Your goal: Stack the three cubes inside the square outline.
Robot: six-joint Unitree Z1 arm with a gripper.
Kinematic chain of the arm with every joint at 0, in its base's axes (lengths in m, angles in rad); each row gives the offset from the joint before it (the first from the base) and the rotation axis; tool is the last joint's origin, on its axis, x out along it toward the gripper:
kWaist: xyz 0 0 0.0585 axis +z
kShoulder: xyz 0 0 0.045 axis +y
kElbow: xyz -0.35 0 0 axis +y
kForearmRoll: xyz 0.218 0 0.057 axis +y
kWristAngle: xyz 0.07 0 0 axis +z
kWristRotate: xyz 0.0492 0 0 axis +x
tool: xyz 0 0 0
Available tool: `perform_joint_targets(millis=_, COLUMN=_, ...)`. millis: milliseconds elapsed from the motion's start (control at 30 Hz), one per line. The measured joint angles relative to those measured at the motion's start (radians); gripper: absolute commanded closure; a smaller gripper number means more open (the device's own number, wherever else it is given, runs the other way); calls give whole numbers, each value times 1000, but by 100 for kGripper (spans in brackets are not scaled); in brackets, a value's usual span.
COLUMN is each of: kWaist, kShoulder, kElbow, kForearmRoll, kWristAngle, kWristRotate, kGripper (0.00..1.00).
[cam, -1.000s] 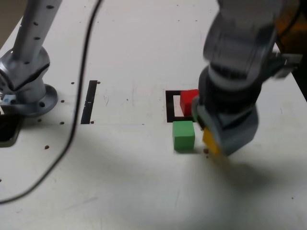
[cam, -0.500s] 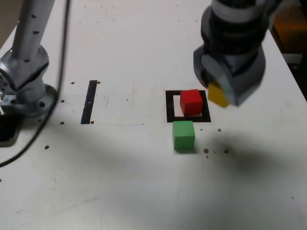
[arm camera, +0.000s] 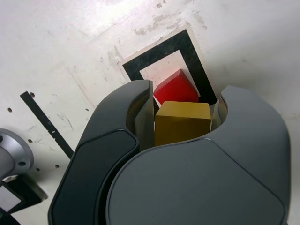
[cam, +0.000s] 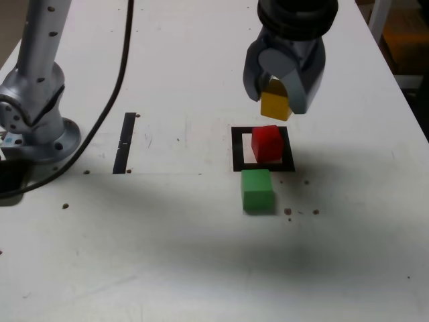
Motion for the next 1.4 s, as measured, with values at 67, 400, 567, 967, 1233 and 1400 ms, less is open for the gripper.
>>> perform_joint_targets(millis=67, kWaist=14, kShoulder=0, kElbow=14, kForearmRoll=0, kWristAngle=-11, kWristRotate=-11, kGripper=81)
perform_joint_targets(millis=400, kWaist=15, kShoulder=1, kElbow=98, kForearmRoll=-74, kWristAngle=-43, kWristRotate=-31, kGripper=80)
perform_joint_targets(millis=567, kWaist=16, kShoulder=24, kElbow=139, kForearmRoll=-137, kWristAngle=-57, kWristRotate=-31, kGripper=80)
perform_joint_targets(millis=967, kWaist=36, kShoulder=30, kElbow=154, kForearmRoll=-158, kWristAngle=-4, kWristRotate=-39, kGripper=80)
perform_joint_targets(millis=1233, kWaist=48, kShoulder=19, kElbow=171, kForearmRoll=-141, kWristAngle=13, kWristRotate=-39, kGripper=79)
perform_joint_targets(millis=1400, kWaist=48, kShoulder=19, kElbow=179, kForearmRoll=-143, kWristAngle=10, kWristRotate=-41, kGripper=75)
